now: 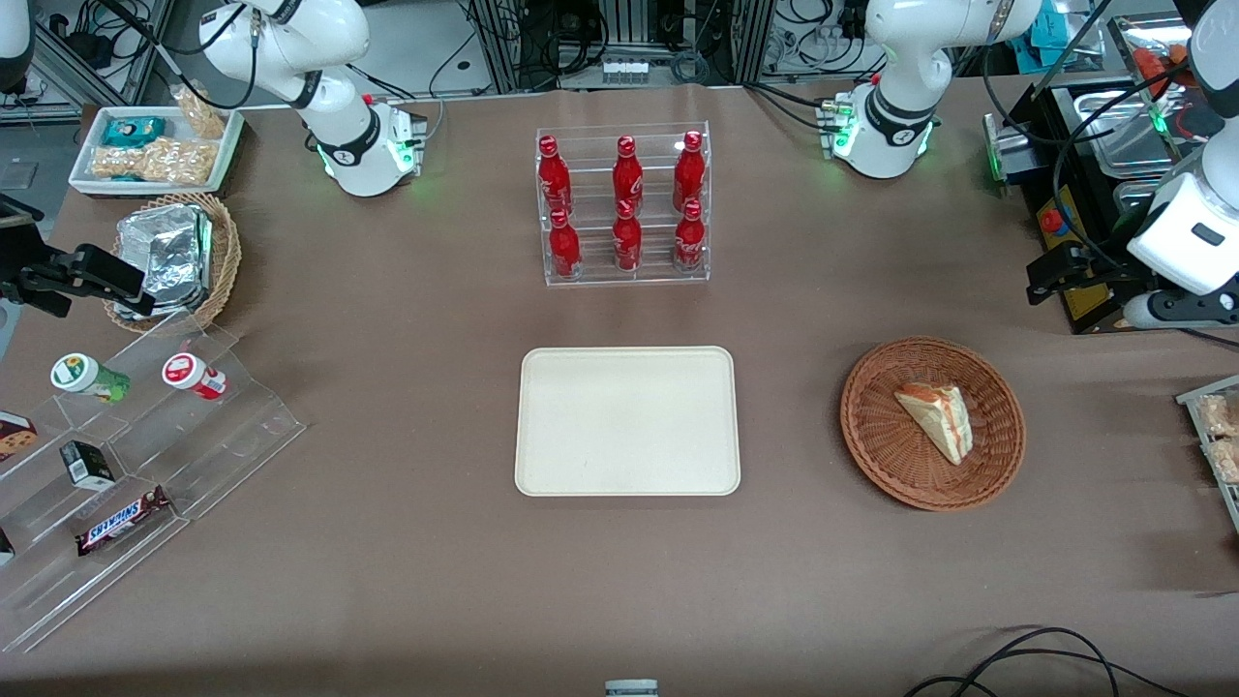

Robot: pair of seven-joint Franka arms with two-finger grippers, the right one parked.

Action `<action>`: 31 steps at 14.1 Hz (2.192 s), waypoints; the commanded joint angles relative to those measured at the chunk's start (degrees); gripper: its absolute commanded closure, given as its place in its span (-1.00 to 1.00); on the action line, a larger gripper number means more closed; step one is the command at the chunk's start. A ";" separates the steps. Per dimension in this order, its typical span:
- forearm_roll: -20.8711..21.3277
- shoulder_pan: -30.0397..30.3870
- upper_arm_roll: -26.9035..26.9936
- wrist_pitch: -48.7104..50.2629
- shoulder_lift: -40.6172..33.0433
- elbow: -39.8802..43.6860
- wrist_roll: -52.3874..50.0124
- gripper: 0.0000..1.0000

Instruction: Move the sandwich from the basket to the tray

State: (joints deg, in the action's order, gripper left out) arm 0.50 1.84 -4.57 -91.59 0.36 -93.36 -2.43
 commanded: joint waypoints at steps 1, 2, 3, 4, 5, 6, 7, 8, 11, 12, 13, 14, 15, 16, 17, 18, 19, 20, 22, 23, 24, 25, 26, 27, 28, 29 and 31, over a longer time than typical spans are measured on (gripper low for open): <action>-0.07 -0.79 0.61 1.41 1.31 2.30 0.67 -1.00; -0.41 -0.79 0.61 2.37 1.22 2.21 0.59 -1.00; -0.33 -0.79 0.61 2.99 1.22 2.21 0.50 -1.00; -0.15 -0.79 0.61 3.17 1.22 1.95 0.59 -1.00; -0.15 -0.79 0.61 3.17 1.22 1.86 0.59 -1.00; -0.15 -0.79 0.61 3.26 1.31 1.77 0.59 -1.00; 0.03 -0.87 0.61 3.35 1.40 1.42 0.67 -1.00; 0.11 -0.96 0.52 3.87 1.49 1.16 0.67 -1.00; 0.03 -0.96 0.44 5.11 1.40 0.02 0.59 -1.00; 0.03 -0.96 0.44 4.41 1.57 -0.77 0.50 -1.00; 0.11 -0.96 0.44 3.88 2.62 -0.95 0.50 -1.00; 0.20 -0.96 0.52 3.70 4.11 -0.95 0.41 -1.00; 0.29 -0.96 0.52 3.09 5.95 -0.95 0.41 -1.00; 0.29 -0.88 0.52 1.17 7.62 -1.47 0.41 -1.00; 0.38 -0.88 0.61 -1.81 9.12 -3.05 0.32 -1.00; 0.38 -0.88 0.61 -5.93 10.09 -5.41 0.32 -1.00; 0.38 -0.79 0.61 -10.23 10.19 -8.57 -0.11 -1.00; 0.38 -0.70 0.70 -16.02 10.01 -12.60 -1.33 -1.00; 0.38 -0.70 0.79 -25.61 9.92 -19.03 -4.67 -1.00; 0.29 -0.70 0.79 -30.09 10.01 -21.93 -7.65 -1.00; 0.29 -0.61 0.79 -33.97 10.19 -23.87 -10.89 -1.00; 0.20 -0.61 0.79 -37.40 10.71 -25.46 -16.50 -1.00; 0.20 -0.61 0.79 -38.91 11.93 -25.65 -23.69 -1.00; 0.20 -0.61 0.79 -39.45 13.69 -25.13 -32.55 -1.00; 0.20 -0.61 0.79 -40.76 15.79 -24.43 -39.25 -1.00; 0.20 -0.61 0.79 -42.43 17.38 -24.33 -43.06 -1.00; 0.20 -0.44 0.87 -44.37 19.58 -24.33 -44.76 -0.97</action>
State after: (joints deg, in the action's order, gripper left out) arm 0.56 1.62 -4.03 -134.09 17.27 -118.53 -43.32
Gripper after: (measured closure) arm 0.004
